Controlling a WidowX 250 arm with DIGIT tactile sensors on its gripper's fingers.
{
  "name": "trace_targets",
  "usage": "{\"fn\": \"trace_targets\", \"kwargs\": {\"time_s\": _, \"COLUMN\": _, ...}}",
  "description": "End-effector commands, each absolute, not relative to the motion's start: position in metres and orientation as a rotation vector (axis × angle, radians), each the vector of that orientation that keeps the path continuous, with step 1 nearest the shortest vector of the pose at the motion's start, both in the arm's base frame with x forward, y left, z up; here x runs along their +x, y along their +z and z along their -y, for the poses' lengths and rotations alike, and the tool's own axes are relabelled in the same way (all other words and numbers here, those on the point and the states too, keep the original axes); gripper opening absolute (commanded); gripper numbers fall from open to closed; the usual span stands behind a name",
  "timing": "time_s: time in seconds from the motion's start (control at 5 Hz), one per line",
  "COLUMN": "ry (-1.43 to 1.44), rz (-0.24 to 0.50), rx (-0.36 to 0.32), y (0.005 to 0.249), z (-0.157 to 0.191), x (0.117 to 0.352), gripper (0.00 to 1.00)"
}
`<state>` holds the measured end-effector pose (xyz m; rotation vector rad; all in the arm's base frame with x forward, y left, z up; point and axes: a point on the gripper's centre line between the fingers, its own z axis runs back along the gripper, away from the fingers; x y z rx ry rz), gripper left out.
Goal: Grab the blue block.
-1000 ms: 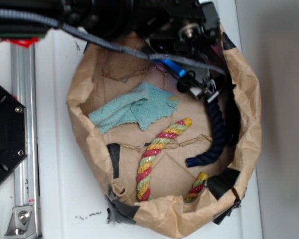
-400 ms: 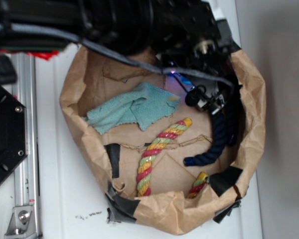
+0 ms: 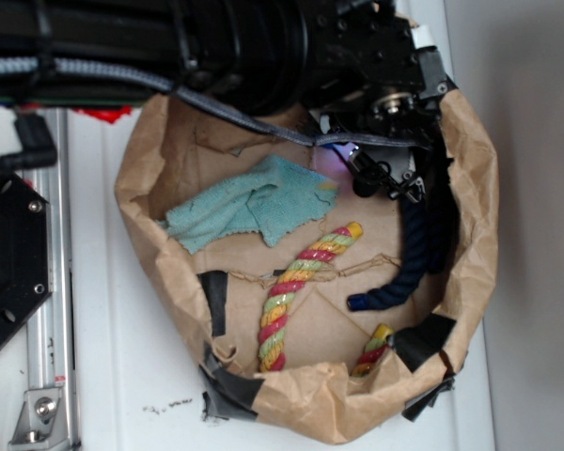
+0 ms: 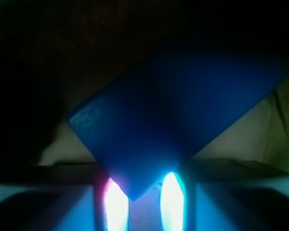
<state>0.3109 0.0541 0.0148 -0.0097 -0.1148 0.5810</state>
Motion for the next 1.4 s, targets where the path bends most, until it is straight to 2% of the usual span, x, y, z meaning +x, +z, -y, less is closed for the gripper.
{"fn": "trace_targets", "kwargs": {"time_s": 0.0, "ry": 0.297, "rz": 0.227, "rx": -0.15, "y": 0.109, "z": -0.03, "x": 0.291, "gripper": 0.0}}
{"fn": "trace_targets", "kwargs": {"time_s": 0.2, "ry": 0.118, "rz": 0.186, "rx": -0.143, "y": 0.159, "z": 0.0, "x": 0.291, "gripper": 0.0}}
{"fn": "trace_targets", "kwargs": {"time_s": 0.4, "ry": 0.06, "rz": 0.141, "rx": -0.114, "y": 0.162, "z": 0.009, "x": 0.291, "gripper": 0.0}}
{"fn": "trace_targets", "kwargs": {"time_s": 0.6, "ry": 0.087, "rz": 0.142, "rx": -0.097, "y": 0.157, "z": 0.003, "x": 0.293, "gripper": 0.0}}
{"fn": "trace_targets", "kwargs": {"time_s": 0.8, "ry": 0.232, "rz": 0.095, "rx": -0.045, "y": 0.122, "z": -0.035, "x": 0.28, "gripper": 0.0}}
{"fn": "trace_targets", "kwargs": {"time_s": 1.0, "ry": 0.36, "rz": 0.054, "rx": -0.033, "y": 0.082, "z": -0.07, "x": 0.272, "gripper": 0.0}}
{"fn": "trace_targets", "kwargs": {"time_s": 1.2, "ry": 0.484, "rz": 0.092, "rx": -0.075, "y": 0.07, "z": -0.071, "x": 0.288, "gripper": 1.0}}
